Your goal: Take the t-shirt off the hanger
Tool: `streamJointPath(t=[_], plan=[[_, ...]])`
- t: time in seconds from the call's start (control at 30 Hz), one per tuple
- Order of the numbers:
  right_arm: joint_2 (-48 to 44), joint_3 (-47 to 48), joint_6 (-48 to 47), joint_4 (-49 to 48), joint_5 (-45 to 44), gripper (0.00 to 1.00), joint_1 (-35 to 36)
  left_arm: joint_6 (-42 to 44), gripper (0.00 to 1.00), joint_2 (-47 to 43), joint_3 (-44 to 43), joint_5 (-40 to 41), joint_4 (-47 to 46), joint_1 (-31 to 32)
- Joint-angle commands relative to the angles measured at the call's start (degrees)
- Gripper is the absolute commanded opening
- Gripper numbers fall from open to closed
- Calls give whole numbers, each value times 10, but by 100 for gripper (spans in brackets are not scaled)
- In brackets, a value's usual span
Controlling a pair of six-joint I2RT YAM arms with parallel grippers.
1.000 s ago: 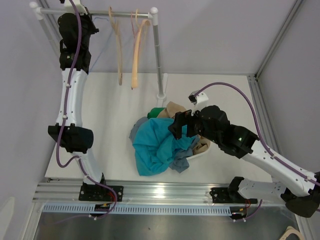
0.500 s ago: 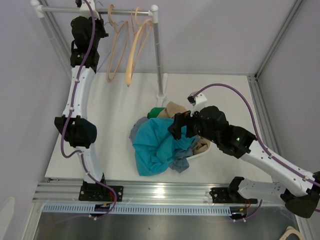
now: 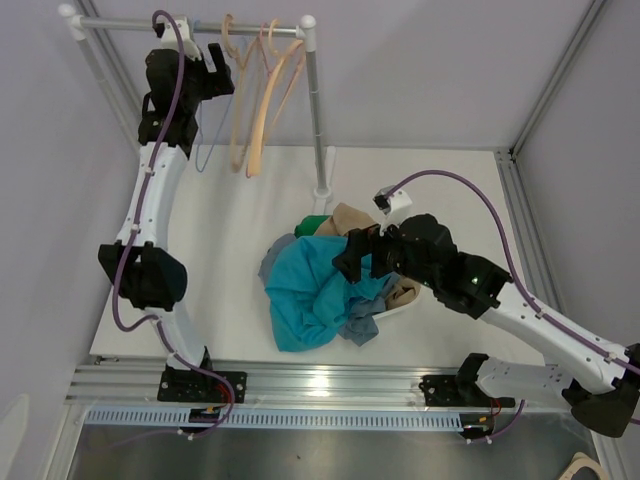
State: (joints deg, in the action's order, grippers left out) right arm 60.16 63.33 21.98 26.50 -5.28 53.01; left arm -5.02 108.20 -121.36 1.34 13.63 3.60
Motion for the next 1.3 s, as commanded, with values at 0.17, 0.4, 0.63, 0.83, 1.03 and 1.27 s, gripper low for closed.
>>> streamJointPath(t=[0.17,0.4,0.63,0.83,1.03,1.27], plan=[[-37,60,-40,5,-9,99,-12,-37,100,-239,174,134,68,25],[-51,65,-49,16,-3,99,-15,-65,100,-439,329,187,109,54],[-50,47,-49,49,-10,99,-19,-139,99,-622,484,210,160,119],[-110,-10,-54,29,-16,100,-19,-136,99,-758,611,90,199,141],[-182,-78,-52,29,-120,99,-19,-93,100,-850,685,4,218,141],[-276,-154,-67,-10,-205,99,-19,-94,100,-923,768,-31,170,141]])
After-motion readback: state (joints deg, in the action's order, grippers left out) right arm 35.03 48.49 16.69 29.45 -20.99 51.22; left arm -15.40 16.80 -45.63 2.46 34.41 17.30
